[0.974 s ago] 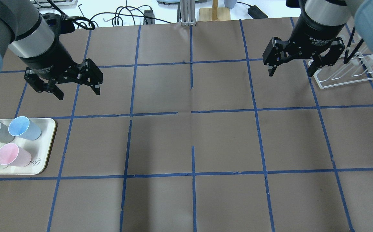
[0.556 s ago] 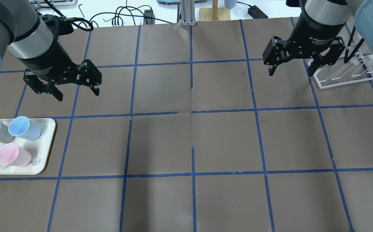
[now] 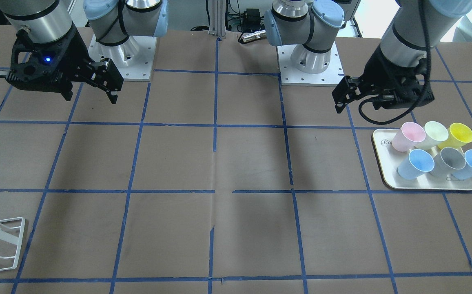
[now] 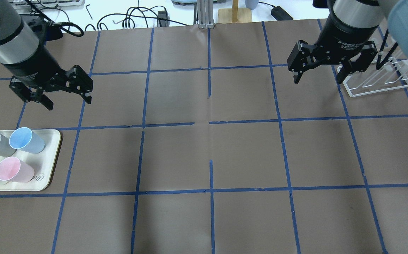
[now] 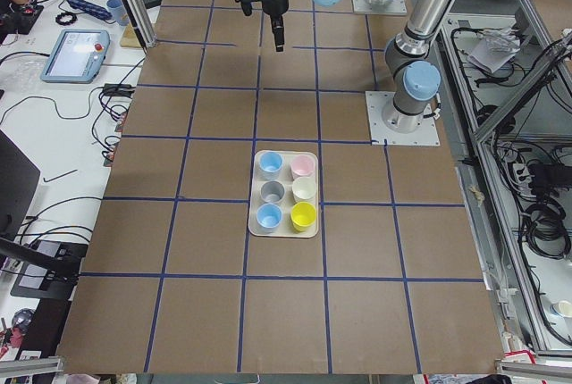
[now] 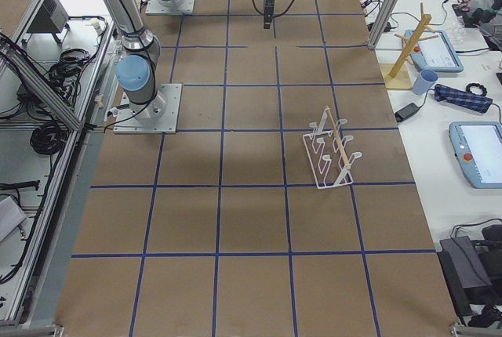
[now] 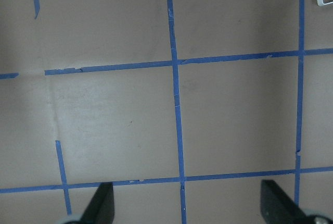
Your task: Transfer IKEA cup to right arm and place on rack
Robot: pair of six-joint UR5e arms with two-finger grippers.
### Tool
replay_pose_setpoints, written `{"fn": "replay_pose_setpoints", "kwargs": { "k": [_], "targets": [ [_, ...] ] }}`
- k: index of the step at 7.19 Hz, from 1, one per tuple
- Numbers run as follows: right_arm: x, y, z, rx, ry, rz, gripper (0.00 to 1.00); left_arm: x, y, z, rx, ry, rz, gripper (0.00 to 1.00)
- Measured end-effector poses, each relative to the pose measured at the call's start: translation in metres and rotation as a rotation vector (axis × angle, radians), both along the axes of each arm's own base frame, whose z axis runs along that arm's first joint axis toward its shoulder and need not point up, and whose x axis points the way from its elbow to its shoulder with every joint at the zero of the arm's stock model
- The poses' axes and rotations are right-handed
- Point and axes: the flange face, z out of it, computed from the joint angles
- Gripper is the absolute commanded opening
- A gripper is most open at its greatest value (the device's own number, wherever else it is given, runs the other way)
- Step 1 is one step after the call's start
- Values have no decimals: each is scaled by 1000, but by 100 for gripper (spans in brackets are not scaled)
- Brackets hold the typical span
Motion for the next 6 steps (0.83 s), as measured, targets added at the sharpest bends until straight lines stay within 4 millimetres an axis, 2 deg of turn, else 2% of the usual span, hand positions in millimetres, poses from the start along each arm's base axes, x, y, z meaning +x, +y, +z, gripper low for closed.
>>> {"fn": "replay_pose_setpoints", "kwargs": {
  "k": [2, 4, 6],
  "targets": [
    [0, 0, -1, 2, 0, 0, 100, 52, -8, -8, 5, 13, -74, 100],
    [0, 0, -1, 2, 0, 0, 100, 123, -16, -21, -9, 23, -177, 100],
    [0, 0, -2, 4, 0, -1, 100, 194, -22, -46, -18, 27, -294, 100]
  ]
}}
